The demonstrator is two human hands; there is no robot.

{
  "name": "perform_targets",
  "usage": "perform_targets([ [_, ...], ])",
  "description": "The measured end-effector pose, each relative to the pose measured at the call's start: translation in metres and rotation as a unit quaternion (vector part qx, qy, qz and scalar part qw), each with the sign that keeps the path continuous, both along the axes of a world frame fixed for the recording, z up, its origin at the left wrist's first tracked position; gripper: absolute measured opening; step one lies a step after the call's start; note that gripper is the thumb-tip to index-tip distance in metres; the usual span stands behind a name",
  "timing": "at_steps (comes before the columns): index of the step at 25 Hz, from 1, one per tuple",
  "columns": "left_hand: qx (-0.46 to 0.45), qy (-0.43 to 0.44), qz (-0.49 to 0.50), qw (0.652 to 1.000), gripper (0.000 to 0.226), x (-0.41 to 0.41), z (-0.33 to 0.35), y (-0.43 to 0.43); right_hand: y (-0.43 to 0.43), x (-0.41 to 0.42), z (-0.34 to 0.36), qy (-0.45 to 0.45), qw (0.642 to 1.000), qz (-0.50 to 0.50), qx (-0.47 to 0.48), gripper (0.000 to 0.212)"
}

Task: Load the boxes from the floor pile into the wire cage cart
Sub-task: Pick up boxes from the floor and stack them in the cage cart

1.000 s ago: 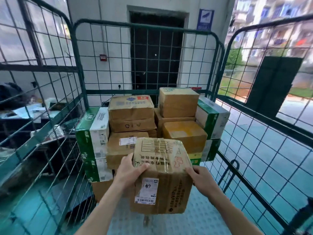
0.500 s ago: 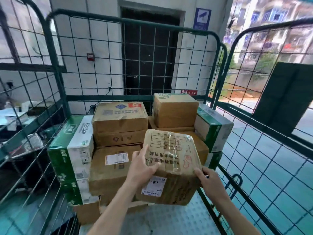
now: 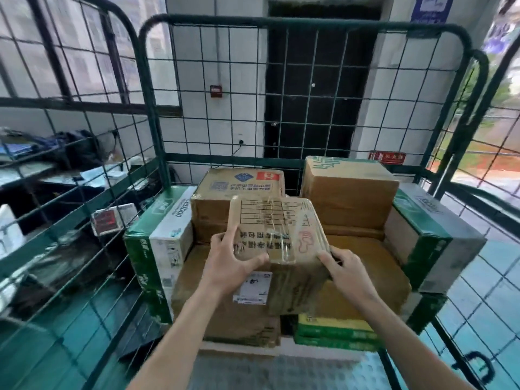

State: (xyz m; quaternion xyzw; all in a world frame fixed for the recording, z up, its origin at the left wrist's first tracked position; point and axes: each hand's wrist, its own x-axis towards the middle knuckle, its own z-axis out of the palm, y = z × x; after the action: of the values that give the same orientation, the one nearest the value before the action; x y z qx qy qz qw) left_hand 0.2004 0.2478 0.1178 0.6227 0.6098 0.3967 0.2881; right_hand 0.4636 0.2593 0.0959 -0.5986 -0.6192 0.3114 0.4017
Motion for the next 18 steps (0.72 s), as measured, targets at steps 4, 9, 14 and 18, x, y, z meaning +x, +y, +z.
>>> perform_targets([
  [4, 0.018, 0.013, 0.109, 0.994, 0.1, -0.05, 0.014, -0.005, 0.041, -0.063, 0.016, -0.007, 0.996, 0.093, 0.008, 0.024],
  [9, 0.068, 0.066, 0.196, 0.976, 0.093, -0.137, 0.044, 0.002, 0.076, -0.162, 0.044, 0.018, 0.986, 0.163, 0.041, 0.029],
  [14, 0.06, 0.125, 0.22, 0.966, 0.097, -0.218, 0.061, 0.031, 0.113, -0.252, 0.058, 0.017, 0.984, 0.175, 0.029, 0.034],
  [18, 0.045, 0.202, 0.169, 0.964, 0.103, -0.239, 0.062, 0.062, 0.132, -0.27, 0.045, 0.032, 0.992, 0.12, 0.0, 0.036],
])
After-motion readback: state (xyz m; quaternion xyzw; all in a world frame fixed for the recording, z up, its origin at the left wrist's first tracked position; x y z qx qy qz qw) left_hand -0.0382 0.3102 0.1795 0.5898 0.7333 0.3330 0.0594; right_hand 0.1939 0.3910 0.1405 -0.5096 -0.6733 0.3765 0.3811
